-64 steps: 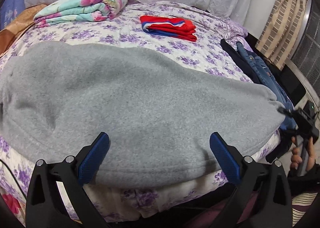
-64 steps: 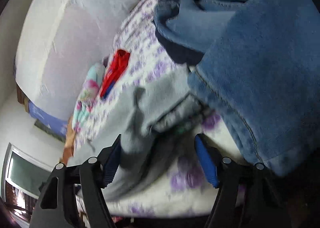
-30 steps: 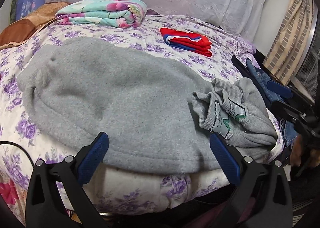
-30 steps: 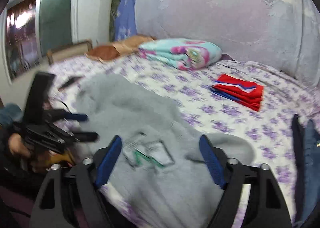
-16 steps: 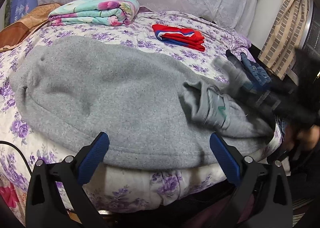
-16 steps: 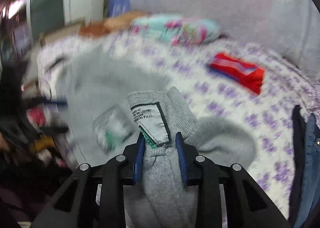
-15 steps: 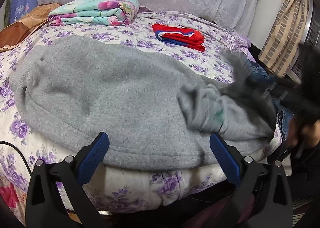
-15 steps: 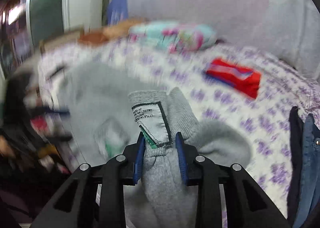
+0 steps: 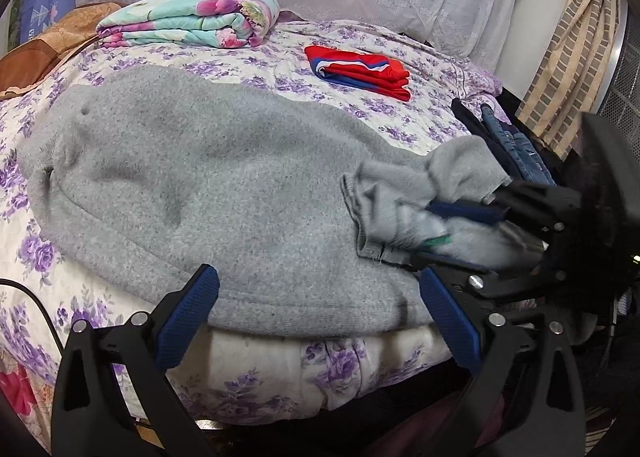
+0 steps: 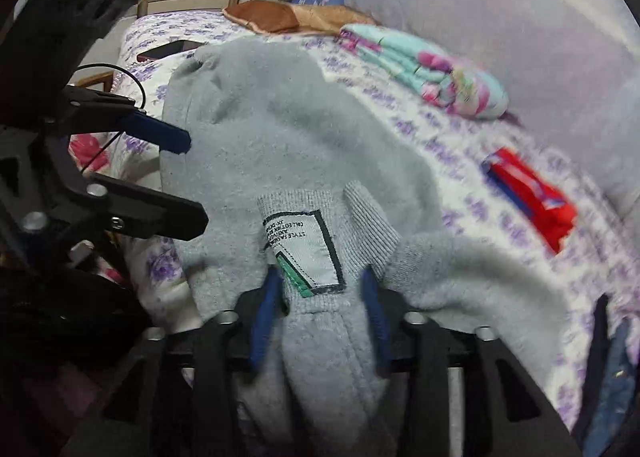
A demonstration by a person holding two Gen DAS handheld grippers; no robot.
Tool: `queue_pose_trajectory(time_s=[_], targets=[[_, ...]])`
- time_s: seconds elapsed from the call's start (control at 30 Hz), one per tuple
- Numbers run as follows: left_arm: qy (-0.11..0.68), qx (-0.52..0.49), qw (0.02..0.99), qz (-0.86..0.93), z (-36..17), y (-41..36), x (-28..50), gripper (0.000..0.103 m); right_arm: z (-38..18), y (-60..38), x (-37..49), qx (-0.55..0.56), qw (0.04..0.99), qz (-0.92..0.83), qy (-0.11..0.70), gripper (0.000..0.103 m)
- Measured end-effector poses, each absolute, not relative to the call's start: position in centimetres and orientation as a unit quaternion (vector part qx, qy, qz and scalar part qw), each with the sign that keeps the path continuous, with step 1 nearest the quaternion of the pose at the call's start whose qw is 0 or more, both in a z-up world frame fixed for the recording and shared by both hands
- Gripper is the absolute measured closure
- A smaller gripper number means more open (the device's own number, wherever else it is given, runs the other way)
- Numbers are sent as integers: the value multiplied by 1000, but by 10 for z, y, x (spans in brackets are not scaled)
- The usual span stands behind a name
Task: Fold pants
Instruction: 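Grasp the waistband with the labels using the right gripper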
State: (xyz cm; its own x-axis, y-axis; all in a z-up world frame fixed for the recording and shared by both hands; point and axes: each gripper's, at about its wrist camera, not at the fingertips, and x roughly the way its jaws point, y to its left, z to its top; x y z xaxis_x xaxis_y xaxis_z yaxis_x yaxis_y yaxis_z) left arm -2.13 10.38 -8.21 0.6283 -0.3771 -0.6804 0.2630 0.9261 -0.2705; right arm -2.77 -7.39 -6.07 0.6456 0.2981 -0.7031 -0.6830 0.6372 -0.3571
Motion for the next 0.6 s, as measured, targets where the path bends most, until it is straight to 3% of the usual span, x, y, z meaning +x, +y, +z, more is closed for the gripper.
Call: queue_pose_trajectory(time_s=[0.07, 0.27, 0.3, 0.33, 0.37, 0.6], targets=[[392, -69, 900, -177, -83, 102, -22, 5, -62, -72, -32, -339, 845, 281, 303, 32], [392, -75, 900, -178, -82, 103, -21, 5, -79, -70, -17, -336, 830, 280, 347, 29], [392, -76, 900, -177, -82, 103, -22, 5, -77, -71, -15, -329, 833, 278, 348, 31], [392, -76, 899, -178, -82, 103, -21, 5, -74, -72, -12, -334, 842, 254, 339, 58], [392, -77, 899, -178, -82, 103, -21, 5, -71, -75, -9, -331, 847, 246, 336, 62], [391, -79, 900, -178, -82, 104, -22, 5, -67, -84, 9, -285, 865, 224, 347, 62]])
